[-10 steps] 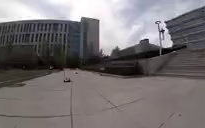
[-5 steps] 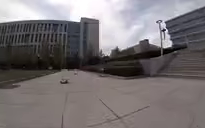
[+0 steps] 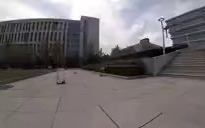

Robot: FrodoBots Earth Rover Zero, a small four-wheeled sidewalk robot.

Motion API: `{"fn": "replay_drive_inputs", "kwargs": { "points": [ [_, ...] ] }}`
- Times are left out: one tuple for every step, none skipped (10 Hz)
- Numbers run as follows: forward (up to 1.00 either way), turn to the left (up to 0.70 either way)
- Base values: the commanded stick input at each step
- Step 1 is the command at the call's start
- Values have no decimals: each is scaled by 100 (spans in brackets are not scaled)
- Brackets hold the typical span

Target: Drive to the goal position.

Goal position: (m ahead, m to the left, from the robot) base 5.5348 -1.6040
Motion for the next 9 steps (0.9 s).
{"fn": "replay_drive_inputs", "kwargs": {
  "points": [
    [70,0],
    [70,0],
    [70,0],
    [70,0],
    [70,0],
    [70,0],
    [70,0],
    [70,0],
    [70,0]
  ]
}}
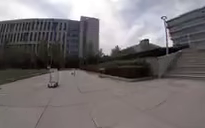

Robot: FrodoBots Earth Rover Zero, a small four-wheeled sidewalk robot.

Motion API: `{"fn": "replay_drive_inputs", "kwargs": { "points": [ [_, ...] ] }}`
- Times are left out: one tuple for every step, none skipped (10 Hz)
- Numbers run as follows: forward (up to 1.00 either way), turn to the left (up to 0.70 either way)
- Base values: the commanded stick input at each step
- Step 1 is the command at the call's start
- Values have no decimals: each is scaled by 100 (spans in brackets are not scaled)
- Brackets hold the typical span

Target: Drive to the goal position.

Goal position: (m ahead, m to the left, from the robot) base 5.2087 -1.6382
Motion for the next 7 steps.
{"fn": "replay_drive_inputs", "kwargs": {
  "points": [
    [70,0],
    [70,0],
    [70,0],
    [70,0],
    [70,0],
    [70,0],
    [70,0]
  ]
}}
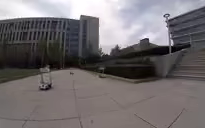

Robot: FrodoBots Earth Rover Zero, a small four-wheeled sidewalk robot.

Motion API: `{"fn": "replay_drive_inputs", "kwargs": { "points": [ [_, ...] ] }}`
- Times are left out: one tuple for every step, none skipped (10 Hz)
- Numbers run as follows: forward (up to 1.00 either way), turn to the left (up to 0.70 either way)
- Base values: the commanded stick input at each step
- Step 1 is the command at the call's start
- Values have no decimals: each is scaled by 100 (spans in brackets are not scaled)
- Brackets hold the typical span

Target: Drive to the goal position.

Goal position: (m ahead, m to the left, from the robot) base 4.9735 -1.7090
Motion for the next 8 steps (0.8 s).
{"fn": "replay_drive_inputs", "kwargs": {
  "points": [
    [70,0],
    [70,0],
    [70,0],
    [70,0],
    [70,0],
    [70,0],
    [70,0],
    [70,0]
  ]
}}
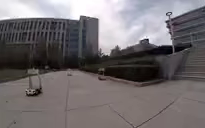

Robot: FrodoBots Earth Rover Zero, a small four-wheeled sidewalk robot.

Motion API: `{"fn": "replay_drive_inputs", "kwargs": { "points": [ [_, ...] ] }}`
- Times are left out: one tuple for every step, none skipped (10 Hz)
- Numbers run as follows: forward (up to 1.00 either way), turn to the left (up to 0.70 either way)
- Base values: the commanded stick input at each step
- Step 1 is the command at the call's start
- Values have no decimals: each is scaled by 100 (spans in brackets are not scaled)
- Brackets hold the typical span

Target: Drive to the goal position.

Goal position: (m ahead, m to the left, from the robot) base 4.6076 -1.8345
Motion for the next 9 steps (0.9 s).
{"fn": "replay_drive_inputs", "kwargs": {
  "points": [
    [70,0],
    [70,0],
    [70,0],
    [70,0],
    [70,0],
    [70,0],
    [70,0],
    [70,0],
    [70,0]
  ]
}}
